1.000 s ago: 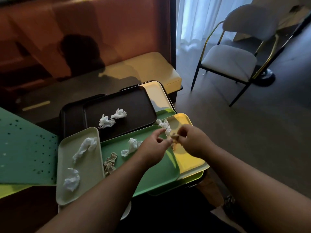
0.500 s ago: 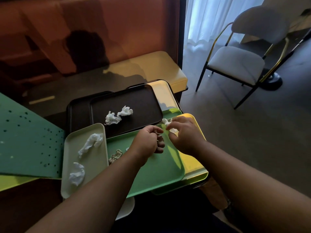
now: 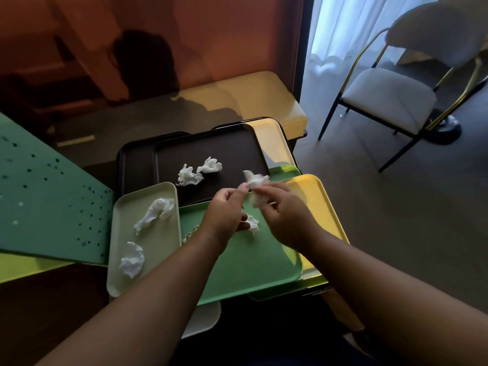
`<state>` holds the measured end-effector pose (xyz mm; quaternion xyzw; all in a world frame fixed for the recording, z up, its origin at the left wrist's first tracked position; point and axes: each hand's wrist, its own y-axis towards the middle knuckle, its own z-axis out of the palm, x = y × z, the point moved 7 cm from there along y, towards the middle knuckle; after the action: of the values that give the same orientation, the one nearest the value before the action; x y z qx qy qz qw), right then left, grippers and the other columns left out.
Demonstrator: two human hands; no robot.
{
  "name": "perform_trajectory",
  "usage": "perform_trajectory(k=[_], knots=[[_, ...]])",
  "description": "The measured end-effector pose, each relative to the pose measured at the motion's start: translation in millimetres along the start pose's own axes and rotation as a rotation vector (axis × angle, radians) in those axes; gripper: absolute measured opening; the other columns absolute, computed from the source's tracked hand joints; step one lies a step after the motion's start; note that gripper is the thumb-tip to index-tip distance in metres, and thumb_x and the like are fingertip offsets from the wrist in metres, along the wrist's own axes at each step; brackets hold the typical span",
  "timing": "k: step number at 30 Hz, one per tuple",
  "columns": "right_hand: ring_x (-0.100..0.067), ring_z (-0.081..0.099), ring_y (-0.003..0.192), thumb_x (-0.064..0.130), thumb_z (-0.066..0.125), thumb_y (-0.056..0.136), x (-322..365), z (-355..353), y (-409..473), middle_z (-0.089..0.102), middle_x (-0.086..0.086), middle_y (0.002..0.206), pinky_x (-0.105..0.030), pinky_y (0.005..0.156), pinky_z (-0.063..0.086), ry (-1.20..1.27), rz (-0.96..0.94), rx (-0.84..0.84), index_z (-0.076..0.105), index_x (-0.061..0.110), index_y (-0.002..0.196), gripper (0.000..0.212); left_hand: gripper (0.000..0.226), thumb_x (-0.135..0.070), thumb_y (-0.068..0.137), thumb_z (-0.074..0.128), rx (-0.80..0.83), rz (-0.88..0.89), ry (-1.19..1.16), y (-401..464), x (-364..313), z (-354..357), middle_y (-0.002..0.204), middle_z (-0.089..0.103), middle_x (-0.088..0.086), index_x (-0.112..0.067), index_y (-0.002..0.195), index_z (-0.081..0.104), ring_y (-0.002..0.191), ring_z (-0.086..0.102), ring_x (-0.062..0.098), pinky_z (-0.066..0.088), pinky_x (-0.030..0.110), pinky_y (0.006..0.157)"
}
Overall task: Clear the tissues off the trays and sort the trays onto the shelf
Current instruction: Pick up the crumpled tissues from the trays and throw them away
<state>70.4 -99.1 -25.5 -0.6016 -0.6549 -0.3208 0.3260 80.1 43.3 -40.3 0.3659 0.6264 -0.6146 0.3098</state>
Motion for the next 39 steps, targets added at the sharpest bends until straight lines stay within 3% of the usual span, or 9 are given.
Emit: perform_trajectory(k=[5,9,13,16,20,24,30,34,39], knots=[[-0.004,0.063,0.099,-0.003,0.056,0.088,37.0,33.4,-9.5,0.07,0.006,0.111,-0.01,0.09,0.048,0.141,-0.123,0.157,0.078,0.005,0.109,0.032,0.009,-0.011,0.097,0.052,-0.05,0.065,0.07,2.0,-8.0,-22.6,0.083,0.062,0.01,-0.007,0.098,0.06,0.067,0.057,0.018,0.05,0.023,0.051],[-0.018,0.06,0.109,0.008,0.06,0.088,19.6,36.0,-10.2,0.07,0.001,0.114,-0.039,0.093,0.053,-0.107,-0.095,0.075,0.081,0.021,0.098,0.027,0.024,0.008,0.088,0.04,-0.134,0.137,0.22,2.3,-8.0,-53.5,0.082,0.064,0.013,-0.006,0.091,0.06,0.073,0.06,0.027,0.052,0.031,0.057],[-0.03,0.03,0.14,0.029,0.055,0.096,-2.3,59.7,-15.1,0.045,0.002,0.156,-0.039,0.114,0.034,-0.589,0.018,0.4,0.069,0.037,0.128,0.036,0.021,-0.002,0.09,0.045,-0.225,0.103,0.17,-2.1,3.8,-82.3,0.079,0.064,0.009,-0.011,0.095,0.063,0.067,0.059,0.024,0.049,0.03,0.056],[-0.03,0.035,0.137,0.027,0.05,0.096,-11.6,71.1,-21.8,0.044,-0.001,0.157,-0.036,0.114,0.03,-0.714,0.024,0.545,0.057,0.031,0.143,0.047,0.011,-0.032,0.093,0.058,-0.284,0.12,0.167,-8.7,11.7,-95.6,0.091,0.07,0.0,-0.021,0.093,0.062,0.084,0.067,0.02,0.054,0.037,0.077],[-0.026,0.048,0.127,0.018,0.053,0.096,-1.2,66.0,-20.0,0.056,-0.002,0.146,-0.035,0.11,0.038,-0.526,0.047,0.388,0.056,0.02,0.144,0.048,0.019,-0.033,0.096,0.06,-0.336,0.13,0.154,-17.6,16.0,-102.2,0.084,0.063,-0.011,-0.029,0.079,0.052,0.083,0.063,0.011,0.05,0.032,0.081],[-0.015,0.062,0.106,0.01,0.062,0.094,37.0,55.4,-19.9,0.067,-0.003,0.127,-0.03,0.096,0.053,-0.177,-0.067,0.153,0.071,0.012,0.126,0.033,0.029,-0.045,0.094,0.06,-0.333,0.114,0.085,-18.7,21.3,-105.7,0.086,0.071,0.004,-0.019,0.083,0.06,0.084,0.068,0.023,0.055,0.041,0.081],[-0.013,0.06,0.114,0.008,0.064,0.09,79.2,93.4,-33.5,0.065,-0.002,0.13,-0.006,0.097,0.038,-0.03,-0.169,0.41,0.072,0.014,0.126,0.037,0.008,-0.014,0.093,0.064,-0.106,0.11,-0.029,-21.6,20.9,-98.3,0.07,0.064,0.005,-0.009,0.088,0.06,0.051,0.058,0.012,0.043,0.02,0.041],[-0.019,0.049,0.13,0.016,0.064,0.094,67.2,110.9,-31.5,0.056,0.0,0.141,-0.028,0.112,0.037,-0.231,-0.114,0.535,0.068,0.028,0.131,0.039,0.024,-0.01,0.094,0.054,-0.289,0.098,-0.02,-17.6,23.2,-149.1,0.107,0.065,0.014,-0.011,0.118,0.052,0.079,0.072,0.029,0.058,0.035,0.053],[-0.029,0.032,0.141,0.032,0.064,0.092,62.1,149.7,-29.7,0.04,-0.002,0.156,-0.039,0.114,0.034,-0.52,-0.117,0.677,0.061,0.038,0.135,0.043,0.016,-0.002,0.097,0.047,-0.377,0.185,-0.061,-20.3,11.6,-188.1,0.097,0.061,0.011,-0.013,0.107,0.052,0.075,0.066,0.024,0.058,0.032,0.048]])
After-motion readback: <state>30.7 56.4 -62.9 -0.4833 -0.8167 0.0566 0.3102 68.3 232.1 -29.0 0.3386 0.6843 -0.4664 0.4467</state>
